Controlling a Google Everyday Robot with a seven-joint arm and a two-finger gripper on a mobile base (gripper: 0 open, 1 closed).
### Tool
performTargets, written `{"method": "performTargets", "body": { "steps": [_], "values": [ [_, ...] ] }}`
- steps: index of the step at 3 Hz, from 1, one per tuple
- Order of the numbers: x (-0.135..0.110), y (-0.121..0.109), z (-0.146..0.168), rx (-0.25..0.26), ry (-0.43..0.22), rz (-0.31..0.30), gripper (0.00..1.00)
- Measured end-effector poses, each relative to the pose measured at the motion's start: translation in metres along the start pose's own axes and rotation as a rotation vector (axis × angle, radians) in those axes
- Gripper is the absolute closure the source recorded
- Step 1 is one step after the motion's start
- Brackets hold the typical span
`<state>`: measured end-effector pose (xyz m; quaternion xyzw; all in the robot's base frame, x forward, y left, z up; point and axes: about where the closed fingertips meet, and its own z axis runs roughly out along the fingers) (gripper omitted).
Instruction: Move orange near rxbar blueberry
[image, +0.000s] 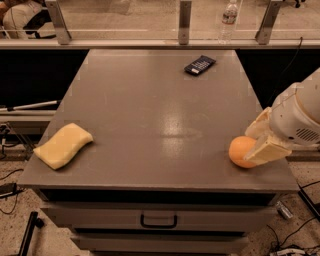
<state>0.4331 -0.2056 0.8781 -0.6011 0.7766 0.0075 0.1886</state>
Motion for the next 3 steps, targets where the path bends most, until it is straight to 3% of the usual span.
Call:
{"method": "performTargets", "body": {
  "steps": [1,3],
  "values": [
    [-0.0004,0.0003,-0.0008,0.002,0.000,-0.001,0.98],
    [-0.0018,0.0012,-0.0033,0.007,0.001,-0.004,0.52]
  ]
}}
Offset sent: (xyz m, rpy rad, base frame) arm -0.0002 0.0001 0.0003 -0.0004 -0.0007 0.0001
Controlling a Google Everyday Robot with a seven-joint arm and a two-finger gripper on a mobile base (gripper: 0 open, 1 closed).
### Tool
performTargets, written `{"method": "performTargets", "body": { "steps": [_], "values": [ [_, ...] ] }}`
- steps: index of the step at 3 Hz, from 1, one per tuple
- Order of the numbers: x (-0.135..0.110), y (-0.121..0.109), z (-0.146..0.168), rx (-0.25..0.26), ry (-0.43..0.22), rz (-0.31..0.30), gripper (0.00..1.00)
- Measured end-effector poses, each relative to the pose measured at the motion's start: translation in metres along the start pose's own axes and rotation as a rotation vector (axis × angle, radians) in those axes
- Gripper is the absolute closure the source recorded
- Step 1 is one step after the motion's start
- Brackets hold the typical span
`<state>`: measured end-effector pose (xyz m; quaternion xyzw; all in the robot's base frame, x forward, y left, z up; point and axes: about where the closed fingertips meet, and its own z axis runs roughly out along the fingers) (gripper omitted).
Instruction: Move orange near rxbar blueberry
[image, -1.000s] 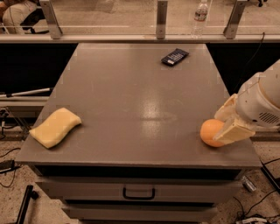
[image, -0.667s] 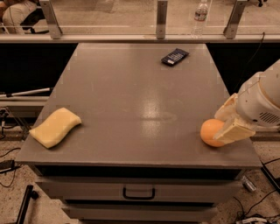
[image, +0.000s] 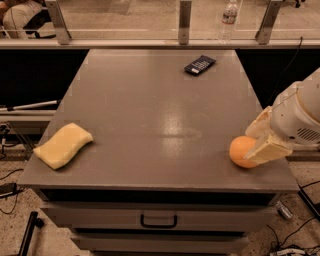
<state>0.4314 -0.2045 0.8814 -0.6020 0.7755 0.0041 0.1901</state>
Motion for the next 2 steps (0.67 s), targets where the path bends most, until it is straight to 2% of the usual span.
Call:
{"method": "performTargets", "body": {
  "steps": [2],
  "values": [
    [-0.0014,0.0009,-0.0024,0.005,0.001,-0.003,0.06]
  ]
}}
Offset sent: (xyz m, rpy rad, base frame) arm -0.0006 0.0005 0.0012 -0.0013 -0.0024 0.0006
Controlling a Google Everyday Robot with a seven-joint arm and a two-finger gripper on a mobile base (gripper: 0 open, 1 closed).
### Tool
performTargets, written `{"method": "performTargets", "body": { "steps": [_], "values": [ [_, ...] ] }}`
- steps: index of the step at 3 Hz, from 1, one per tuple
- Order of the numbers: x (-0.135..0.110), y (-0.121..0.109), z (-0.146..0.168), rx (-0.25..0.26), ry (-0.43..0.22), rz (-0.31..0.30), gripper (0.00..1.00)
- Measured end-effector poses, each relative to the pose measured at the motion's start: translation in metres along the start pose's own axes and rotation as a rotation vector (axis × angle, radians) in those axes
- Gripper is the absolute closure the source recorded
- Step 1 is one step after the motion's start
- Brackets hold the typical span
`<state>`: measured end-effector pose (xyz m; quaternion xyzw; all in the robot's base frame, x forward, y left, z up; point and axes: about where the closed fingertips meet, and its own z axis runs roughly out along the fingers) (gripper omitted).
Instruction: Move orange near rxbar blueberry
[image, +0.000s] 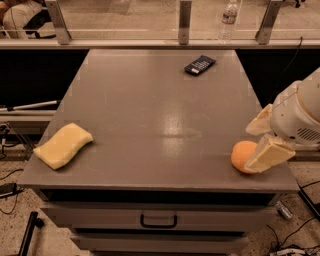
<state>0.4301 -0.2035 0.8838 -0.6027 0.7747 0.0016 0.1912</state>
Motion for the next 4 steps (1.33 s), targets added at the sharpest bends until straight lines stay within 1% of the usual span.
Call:
{"method": "performTargets", "body": {
  "steps": [1,2,3,4],
  "values": [
    [-0.001,0.001,0.000,0.000,-0.003,-0.002,0.00],
    [-0.001,0.001,0.000,-0.001,-0.004,-0.002,0.00],
    [0.002,0.001,0.019,-0.013,-0.014,-0.017,0.00],
    [0.000,0.003,0.029,-0.026,-0.014,-0.033,0.00]
  ]
}}
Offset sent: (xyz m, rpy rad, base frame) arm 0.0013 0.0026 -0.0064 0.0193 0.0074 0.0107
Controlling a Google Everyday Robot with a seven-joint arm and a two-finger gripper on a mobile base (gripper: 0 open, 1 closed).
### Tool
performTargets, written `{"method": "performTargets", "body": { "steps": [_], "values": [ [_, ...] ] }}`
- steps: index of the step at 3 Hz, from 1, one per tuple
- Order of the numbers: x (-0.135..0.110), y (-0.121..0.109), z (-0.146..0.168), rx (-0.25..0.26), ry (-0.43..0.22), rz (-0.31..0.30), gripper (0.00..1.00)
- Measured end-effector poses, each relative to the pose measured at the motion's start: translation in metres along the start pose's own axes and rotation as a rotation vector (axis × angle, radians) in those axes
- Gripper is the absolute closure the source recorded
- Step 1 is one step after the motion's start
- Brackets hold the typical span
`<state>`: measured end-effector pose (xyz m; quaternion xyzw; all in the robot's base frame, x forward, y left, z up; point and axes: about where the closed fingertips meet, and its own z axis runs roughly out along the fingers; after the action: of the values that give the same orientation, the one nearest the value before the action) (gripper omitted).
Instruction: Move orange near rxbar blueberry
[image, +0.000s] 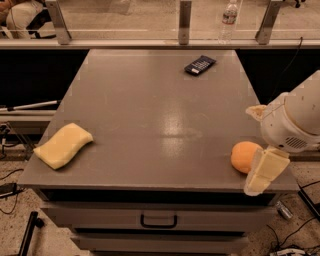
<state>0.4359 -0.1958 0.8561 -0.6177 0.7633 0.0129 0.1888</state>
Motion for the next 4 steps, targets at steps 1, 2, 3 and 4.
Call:
{"method": "performTargets", "body": {
  "steps": [1,2,3,4],
  "values": [
    [-0.0006,0.0004,-0.0012,0.002,0.001,-0.001,0.15],
    [-0.0012,0.0009,-0.0025,0.005,0.001,-0.003,0.37],
    [-0.0019,0.0014,-0.0039,0.008,0.002,-0.004,0.61],
    [-0.0029,0.0020,-0.0057,0.011,0.003,-0.007,0.92]
  ]
}}
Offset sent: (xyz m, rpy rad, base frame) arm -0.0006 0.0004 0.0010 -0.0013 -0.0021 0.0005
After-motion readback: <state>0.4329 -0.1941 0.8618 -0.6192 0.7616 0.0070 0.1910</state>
